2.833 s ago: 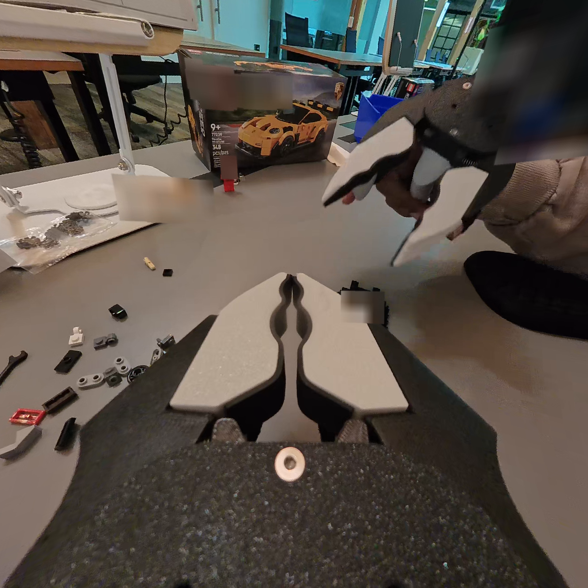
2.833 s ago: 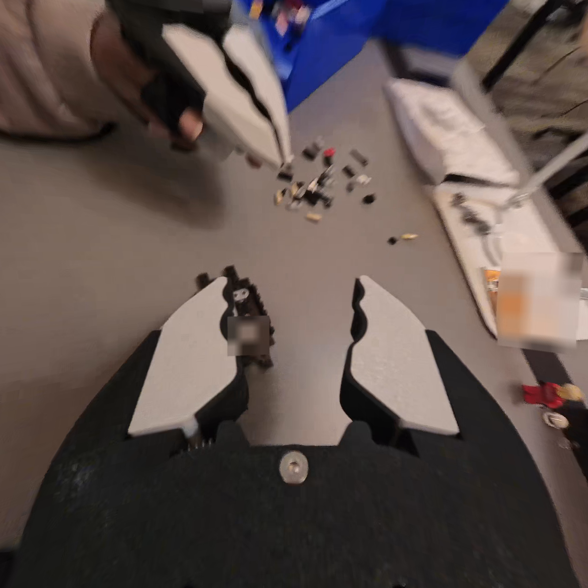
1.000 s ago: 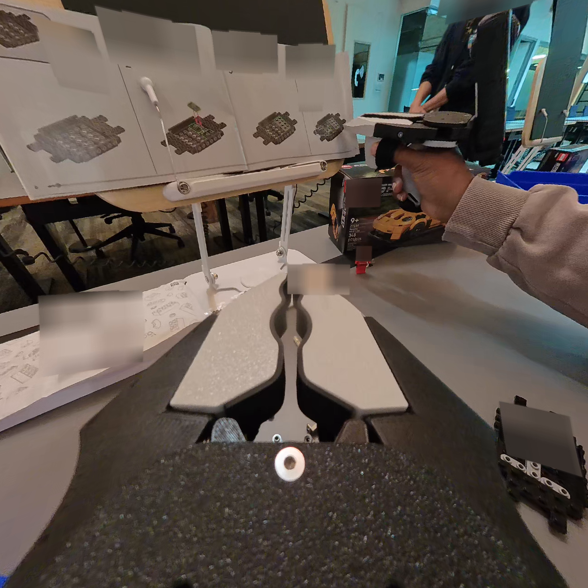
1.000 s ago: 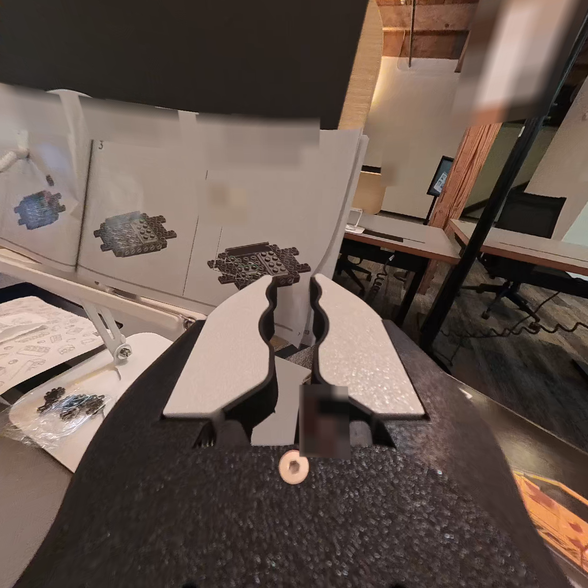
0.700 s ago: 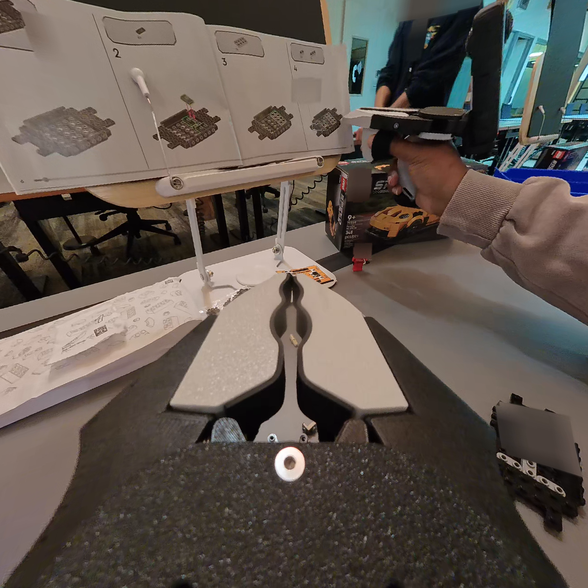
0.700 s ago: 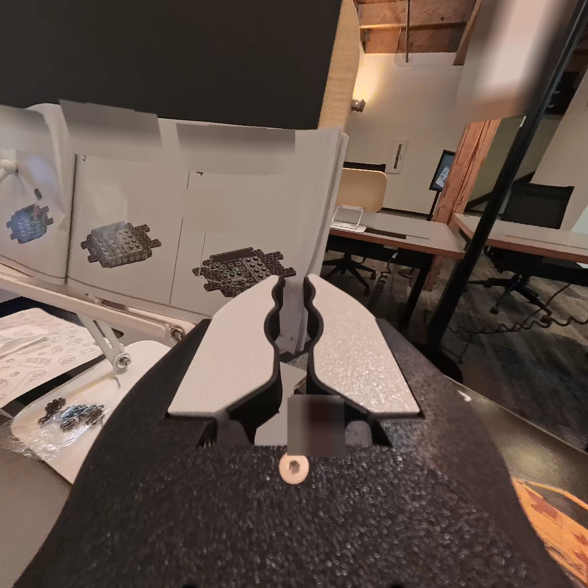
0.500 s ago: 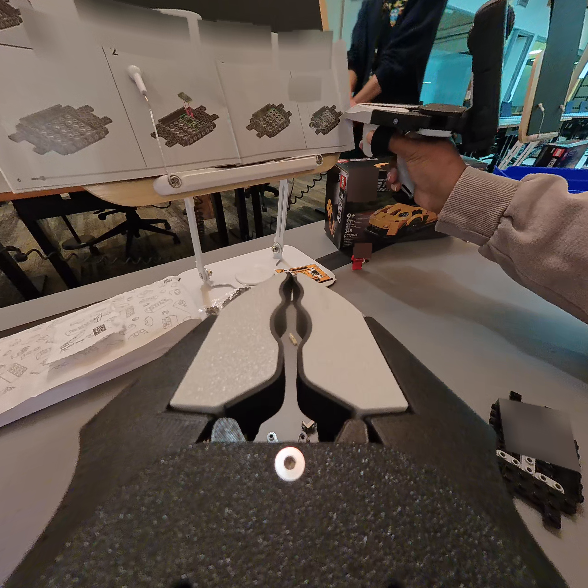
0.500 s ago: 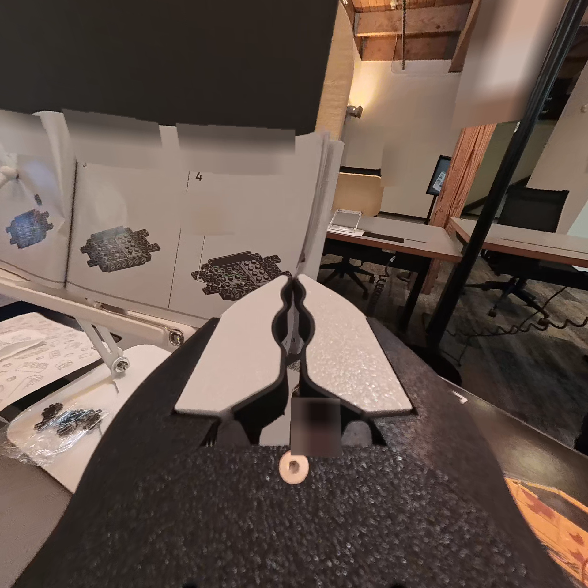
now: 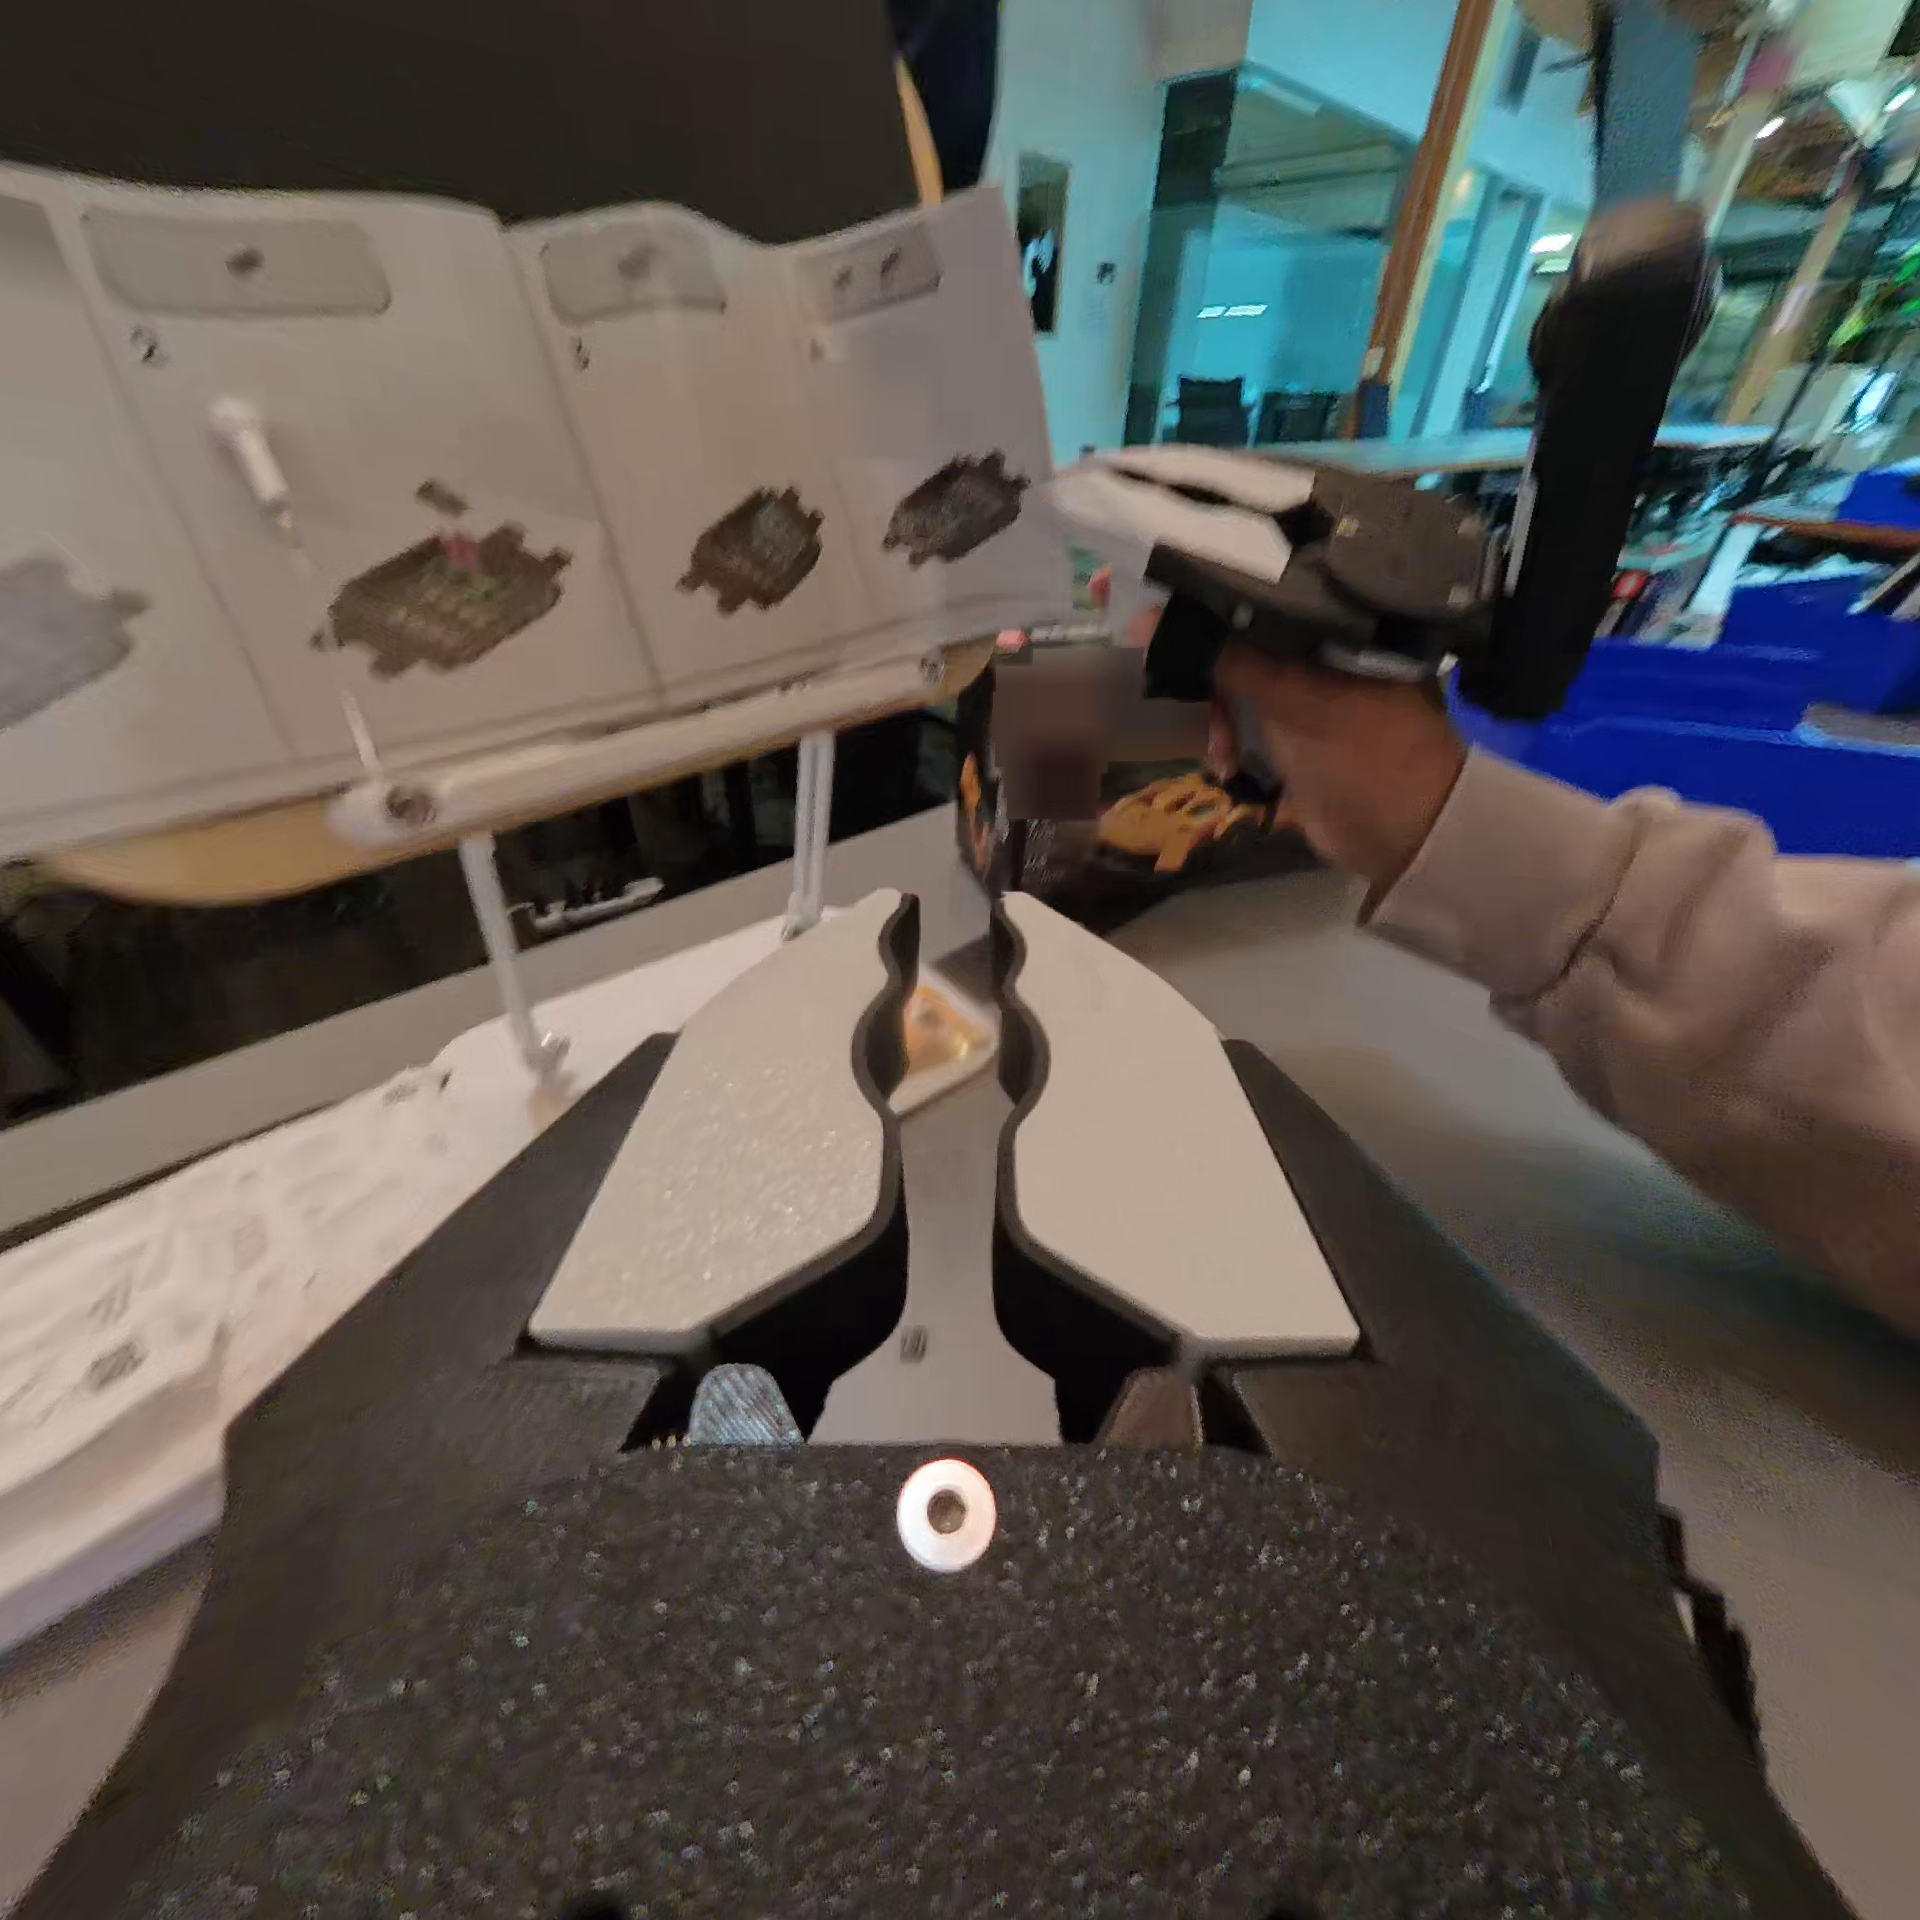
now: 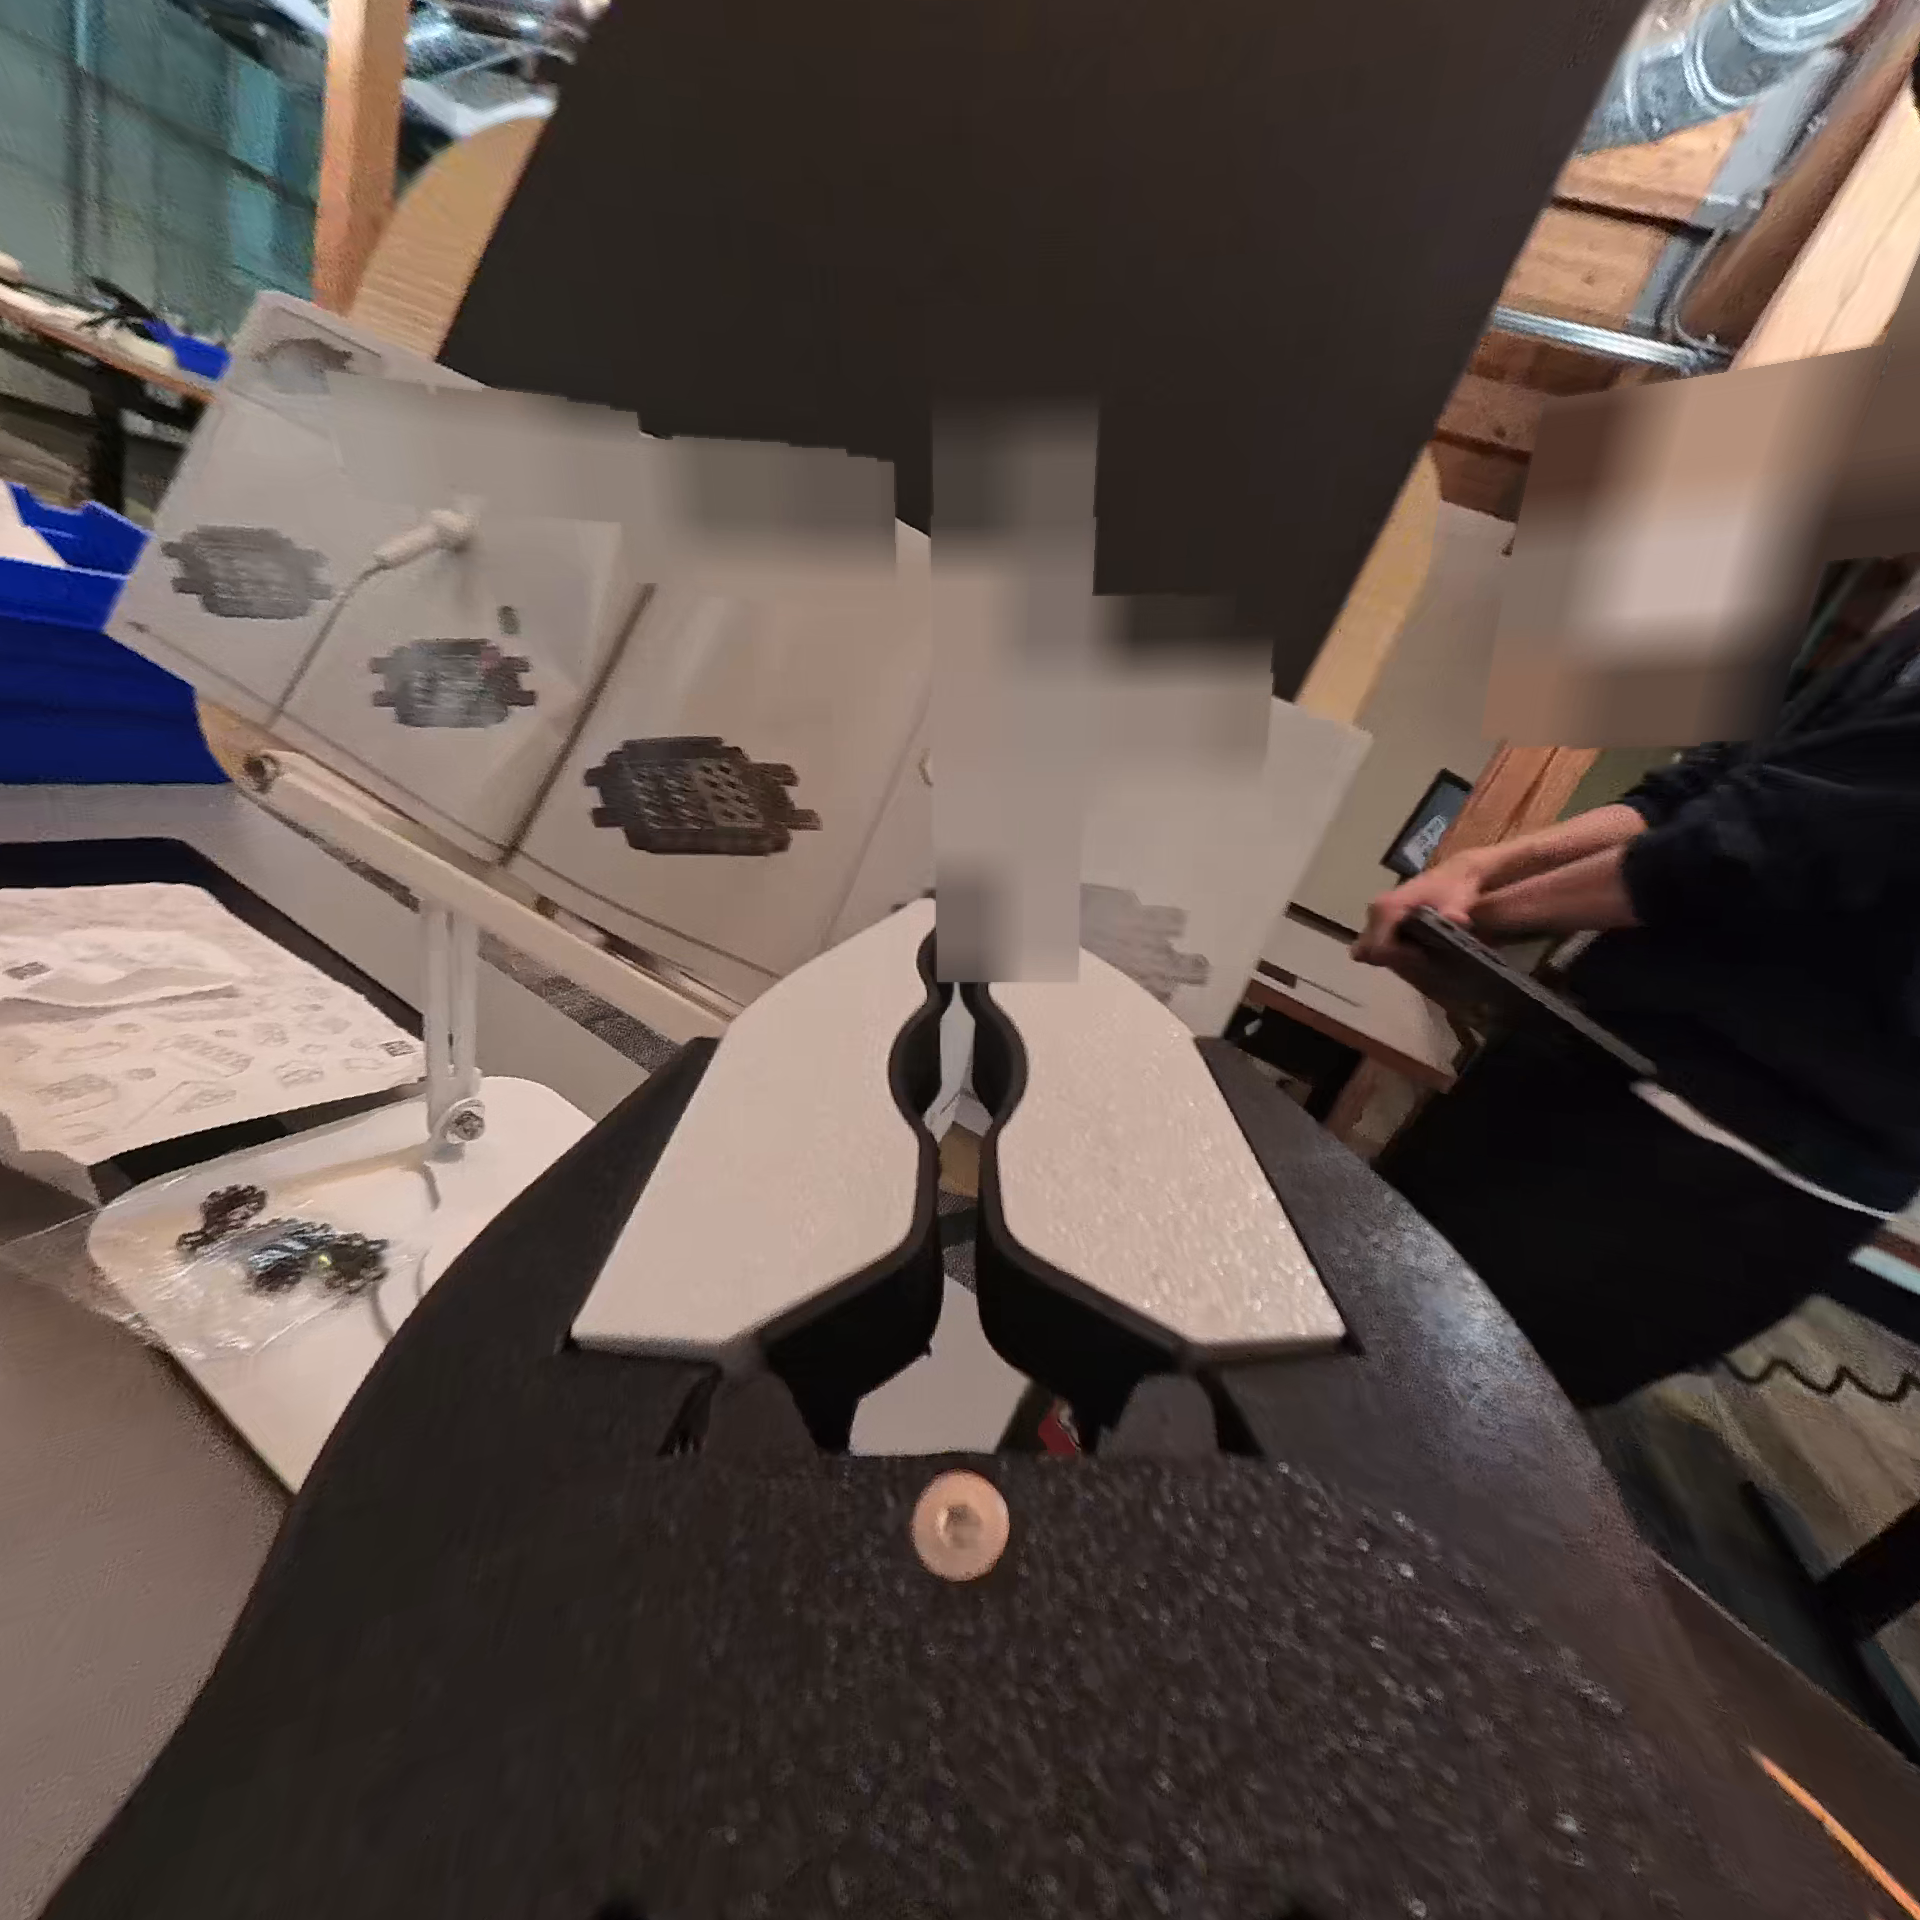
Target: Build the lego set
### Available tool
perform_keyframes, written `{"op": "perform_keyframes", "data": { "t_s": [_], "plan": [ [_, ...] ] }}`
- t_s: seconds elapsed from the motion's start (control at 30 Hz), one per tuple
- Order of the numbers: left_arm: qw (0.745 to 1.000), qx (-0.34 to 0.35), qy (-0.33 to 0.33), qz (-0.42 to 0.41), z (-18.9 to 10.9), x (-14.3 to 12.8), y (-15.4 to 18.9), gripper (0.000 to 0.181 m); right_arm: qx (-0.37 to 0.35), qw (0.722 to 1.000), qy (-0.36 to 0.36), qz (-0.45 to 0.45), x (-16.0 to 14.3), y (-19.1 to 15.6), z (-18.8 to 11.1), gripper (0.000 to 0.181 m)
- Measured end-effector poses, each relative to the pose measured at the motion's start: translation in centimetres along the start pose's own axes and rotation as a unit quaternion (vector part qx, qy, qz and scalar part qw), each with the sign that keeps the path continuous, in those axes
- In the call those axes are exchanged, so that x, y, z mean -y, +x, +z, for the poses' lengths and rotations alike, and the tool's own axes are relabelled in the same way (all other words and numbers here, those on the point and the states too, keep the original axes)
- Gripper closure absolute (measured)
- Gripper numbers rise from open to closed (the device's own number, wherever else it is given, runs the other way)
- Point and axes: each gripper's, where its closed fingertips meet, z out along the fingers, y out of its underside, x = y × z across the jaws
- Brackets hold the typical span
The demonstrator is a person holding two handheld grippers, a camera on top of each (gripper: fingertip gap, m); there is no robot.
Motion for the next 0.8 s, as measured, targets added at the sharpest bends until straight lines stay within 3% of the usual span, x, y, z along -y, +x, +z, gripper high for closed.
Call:
{"op": "perform_keyframes", "data": {
  "t_s": [0.3, 0.53, 0.7, 0.8],
  "plan": [
    [0.993, -0.081, 0.037, -0.082, 10.5, 9.0, 0.3, 0.166, 0.032, 0.999, 0.009, -0.027, 1.5, -2.9, 0.5, 0.181],
    [0.989, -0.123, 0.028, -0.082, 16.4, 9.9, 0.1, 0.163, 0.043, 0.999, 0.015, -0.022, 1.8, -3.2, 0.6, 0.181],
    [0.980, -0.171, 0.031, -0.095, 17.5, 10.2, 1.4, 0.163, 0.052, 0.998, 0.016, -0.018, 1.7, -3.3, 0.6, 0.181],
    [0.980, -0.169, 0.030, -0.100, 17.6, 10.0, 1.1, 0.176, 0.054, 0.998, 0.018, -0.014, 1.7, -3.3, 0.5, 0.181]
  ]
}}
